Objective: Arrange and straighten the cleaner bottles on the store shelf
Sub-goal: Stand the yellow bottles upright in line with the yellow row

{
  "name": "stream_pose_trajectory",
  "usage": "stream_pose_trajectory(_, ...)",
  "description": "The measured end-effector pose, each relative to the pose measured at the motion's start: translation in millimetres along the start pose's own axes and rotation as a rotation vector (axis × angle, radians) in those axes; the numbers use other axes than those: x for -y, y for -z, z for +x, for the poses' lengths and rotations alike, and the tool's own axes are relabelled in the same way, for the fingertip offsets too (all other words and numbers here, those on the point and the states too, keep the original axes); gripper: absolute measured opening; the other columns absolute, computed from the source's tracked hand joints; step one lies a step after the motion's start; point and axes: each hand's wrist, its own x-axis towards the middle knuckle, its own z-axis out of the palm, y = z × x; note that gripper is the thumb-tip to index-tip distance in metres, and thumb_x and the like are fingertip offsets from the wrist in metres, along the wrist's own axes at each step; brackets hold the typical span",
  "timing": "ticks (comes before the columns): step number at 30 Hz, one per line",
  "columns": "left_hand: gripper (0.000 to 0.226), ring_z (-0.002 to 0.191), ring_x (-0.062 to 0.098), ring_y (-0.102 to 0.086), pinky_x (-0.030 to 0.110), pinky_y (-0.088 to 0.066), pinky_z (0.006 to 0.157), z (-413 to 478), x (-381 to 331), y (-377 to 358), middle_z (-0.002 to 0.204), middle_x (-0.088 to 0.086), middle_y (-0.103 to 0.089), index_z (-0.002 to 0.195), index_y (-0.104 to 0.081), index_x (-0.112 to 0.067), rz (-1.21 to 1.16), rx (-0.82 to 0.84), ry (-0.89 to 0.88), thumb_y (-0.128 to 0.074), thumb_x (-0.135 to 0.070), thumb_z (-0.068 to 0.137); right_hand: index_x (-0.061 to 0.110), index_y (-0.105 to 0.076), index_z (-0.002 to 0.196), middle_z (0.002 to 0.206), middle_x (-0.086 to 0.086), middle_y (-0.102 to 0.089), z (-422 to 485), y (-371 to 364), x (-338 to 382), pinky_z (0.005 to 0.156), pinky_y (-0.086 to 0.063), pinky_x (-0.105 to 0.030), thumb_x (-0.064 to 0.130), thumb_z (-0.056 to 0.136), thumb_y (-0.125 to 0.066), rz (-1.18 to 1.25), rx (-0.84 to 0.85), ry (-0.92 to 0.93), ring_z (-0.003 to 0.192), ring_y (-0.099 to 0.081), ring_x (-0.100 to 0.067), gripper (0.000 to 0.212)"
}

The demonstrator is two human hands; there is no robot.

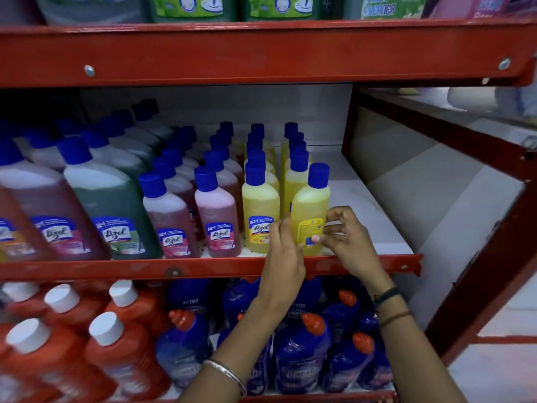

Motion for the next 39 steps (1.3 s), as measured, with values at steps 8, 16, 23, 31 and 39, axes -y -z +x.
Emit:
stream_pose_trajectory(8, 0.034, 0.105, 0.009, -0.046, 0.005, -0.037, 0.088, -7, -1, 4, 0.116, 0.006, -0.043, 0.12, -0.042, -0.01, -0.149, -0.08, 0.002, -0.05, -0.002, 0.087, 0.044, -0.055, 0.105, 0.109, 0.006, -0.052, -7, -16, 7, 0.088, -0.052, -0.03, 0.06, 0.068, -0.068, -0.071, -0.015, 0.01, 0.103, -0.061, -0.012, 0.042)
stream_pose_trajectory(16, 0.045, 0.114, 0.003, -0.045, 0.008, -0.036, 0.096, -13, 3, 12, 0.123, 0.004, -0.044, 0.124, -0.046, -0.016, -0.218, 0.013, -0.027, -0.04, 0.009, 0.087, 0.026, -0.053, 0.107, 0.112, 0.003, -0.063, -2, -19, 10, 0.087, -0.052, -0.027, 0.03, 0.08, -0.069, 0.012, 0.042, 0.009, 0.104, -0.063, -0.011, 0.031)
stream_pose_trajectory(23, 0.057, 0.128, 0.001, -0.023, -0.007, -0.017, 0.095, -14, 0, 7, 0.148, 0.006, -0.02, 0.143, -0.017, -0.011, -0.145, 0.061, 0.082, -0.038, 0.001, 0.091, 0.027, -0.06, 0.105, 0.107, 0.001, -0.07, 8, -11, 1, 0.087, -0.056, -0.034, 0.015, 0.089, -0.058, 0.148, 0.116, 0.041, 0.099, -0.068, -0.014, 0.02)
stream_pose_trajectory(31, 0.078, 0.145, 0.02, -0.004, 0.024, -0.011, 0.115, -6, -15, -4, 0.157, 0.012, -0.005, 0.144, 0.003, -0.007, -0.045, 0.132, 0.163, -0.044, 0.009, 0.084, 0.021, -0.058, 0.114, 0.109, 0.003, -0.068, 10, -8, -3, 0.086, -0.054, -0.023, 0.027, 0.095, -0.045, 0.169, 0.176, 0.023, 0.1, -0.067, -0.009, 0.024)
stream_pose_trajectory(39, 0.085, 0.126, 0.027, -0.035, 0.034, -0.043, 0.102, -6, -29, -3, 0.137, 0.016, -0.025, 0.143, -0.006, -0.005, -0.049, 0.082, 0.196, -0.052, 0.016, 0.073, 0.02, -0.057, 0.111, 0.109, -0.005, -0.067, 9, -3, -4, 0.095, -0.053, -0.041, 0.03, 0.098, -0.038, 0.106, 0.16, 0.012, 0.103, -0.065, -0.021, 0.025)
